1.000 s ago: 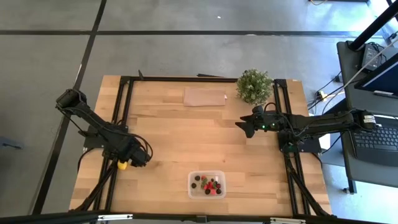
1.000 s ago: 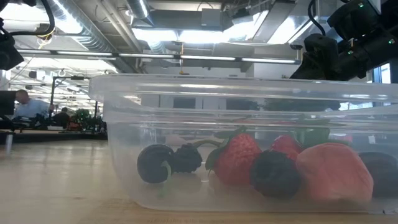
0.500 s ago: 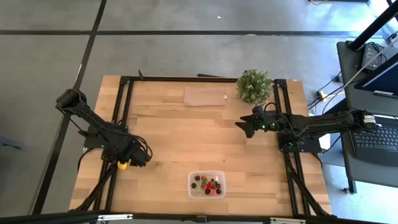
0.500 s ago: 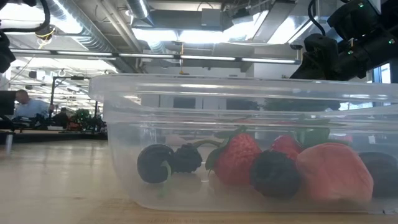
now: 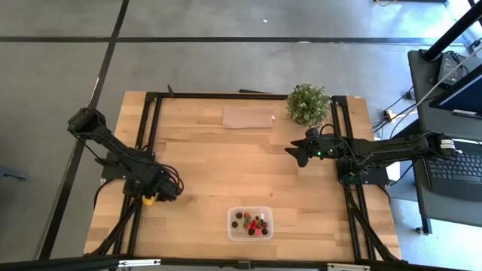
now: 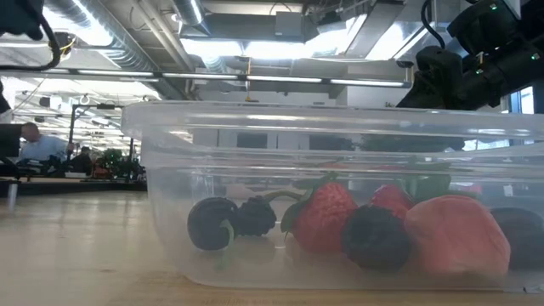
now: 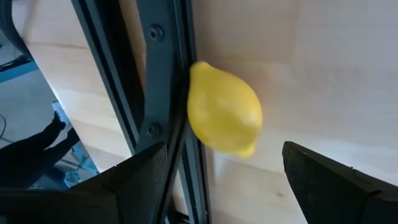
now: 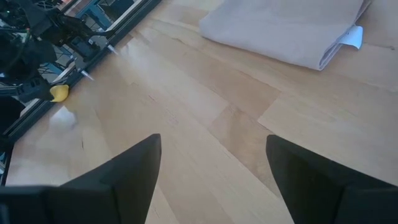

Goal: Pick and placing Produce into tupperware
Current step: Put the lemon into the transparent container

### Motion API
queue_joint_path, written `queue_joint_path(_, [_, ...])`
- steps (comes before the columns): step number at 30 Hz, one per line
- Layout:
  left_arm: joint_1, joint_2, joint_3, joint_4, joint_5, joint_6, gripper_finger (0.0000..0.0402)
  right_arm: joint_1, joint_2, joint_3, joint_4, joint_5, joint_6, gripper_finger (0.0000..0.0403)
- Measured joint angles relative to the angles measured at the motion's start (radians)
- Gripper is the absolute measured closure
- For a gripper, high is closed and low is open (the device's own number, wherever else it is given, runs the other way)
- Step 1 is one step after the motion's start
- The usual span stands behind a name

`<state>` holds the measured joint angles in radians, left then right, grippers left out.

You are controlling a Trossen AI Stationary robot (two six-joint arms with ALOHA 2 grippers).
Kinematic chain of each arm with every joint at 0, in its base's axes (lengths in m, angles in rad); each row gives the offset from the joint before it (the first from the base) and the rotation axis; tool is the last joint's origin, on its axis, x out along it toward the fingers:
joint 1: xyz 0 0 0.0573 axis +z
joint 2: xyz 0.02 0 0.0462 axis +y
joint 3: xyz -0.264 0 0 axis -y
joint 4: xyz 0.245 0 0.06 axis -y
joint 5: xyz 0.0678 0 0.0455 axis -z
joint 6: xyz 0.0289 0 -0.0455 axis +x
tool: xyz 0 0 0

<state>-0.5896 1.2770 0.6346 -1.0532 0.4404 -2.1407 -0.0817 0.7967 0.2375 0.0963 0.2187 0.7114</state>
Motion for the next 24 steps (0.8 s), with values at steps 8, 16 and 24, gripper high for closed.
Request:
queue_joint_path(8, [0.0,-0.001,-0.058,0.059,0.043,-0.004,0.0092,0.0,0.0,0.0,0.0,0.0,-0.009,0.0111])
queue_joint_path(16, [0.001,-0.002,-0.062,0.064,0.044,-0.003,0.0092,0.0,0.0,0.0,0.0,0.0,-0.013,0.0111])
queue_joint_path(24, [0.008,-0.002,-0.063,0.068,0.046,0.004,0.0092,0.0,0.0,0.0,0.0,0.0,-0.015,0.0111])
